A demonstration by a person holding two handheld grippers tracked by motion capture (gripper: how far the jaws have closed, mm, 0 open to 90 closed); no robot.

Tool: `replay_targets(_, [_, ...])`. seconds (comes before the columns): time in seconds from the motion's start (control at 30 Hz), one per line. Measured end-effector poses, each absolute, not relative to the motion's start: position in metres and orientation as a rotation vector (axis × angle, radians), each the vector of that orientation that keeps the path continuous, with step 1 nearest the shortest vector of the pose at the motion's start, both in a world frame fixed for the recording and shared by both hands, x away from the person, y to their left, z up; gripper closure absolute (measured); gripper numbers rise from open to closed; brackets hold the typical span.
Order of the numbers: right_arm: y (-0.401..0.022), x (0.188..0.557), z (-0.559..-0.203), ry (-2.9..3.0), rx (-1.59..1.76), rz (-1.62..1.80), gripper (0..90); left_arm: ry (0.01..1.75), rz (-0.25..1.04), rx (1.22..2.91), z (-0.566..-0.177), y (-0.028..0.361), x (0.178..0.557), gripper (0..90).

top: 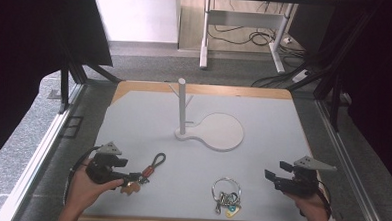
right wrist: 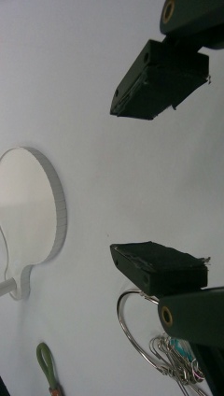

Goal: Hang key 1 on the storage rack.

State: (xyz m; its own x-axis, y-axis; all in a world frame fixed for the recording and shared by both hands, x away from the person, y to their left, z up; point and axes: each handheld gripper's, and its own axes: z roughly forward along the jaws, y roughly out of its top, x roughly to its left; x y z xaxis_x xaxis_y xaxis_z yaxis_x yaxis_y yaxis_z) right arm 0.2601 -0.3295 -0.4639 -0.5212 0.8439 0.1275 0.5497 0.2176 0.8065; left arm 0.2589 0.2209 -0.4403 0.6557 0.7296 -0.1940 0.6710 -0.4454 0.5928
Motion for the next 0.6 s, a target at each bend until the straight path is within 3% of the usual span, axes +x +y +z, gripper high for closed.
replay_targets(0.6, [-0.328, 0.257, -0.467, 2.132, 1.326, 1.188, 29.4, 1.098, 0.032, 2.476, -0.464, 0.181, 0.295, 40.2])
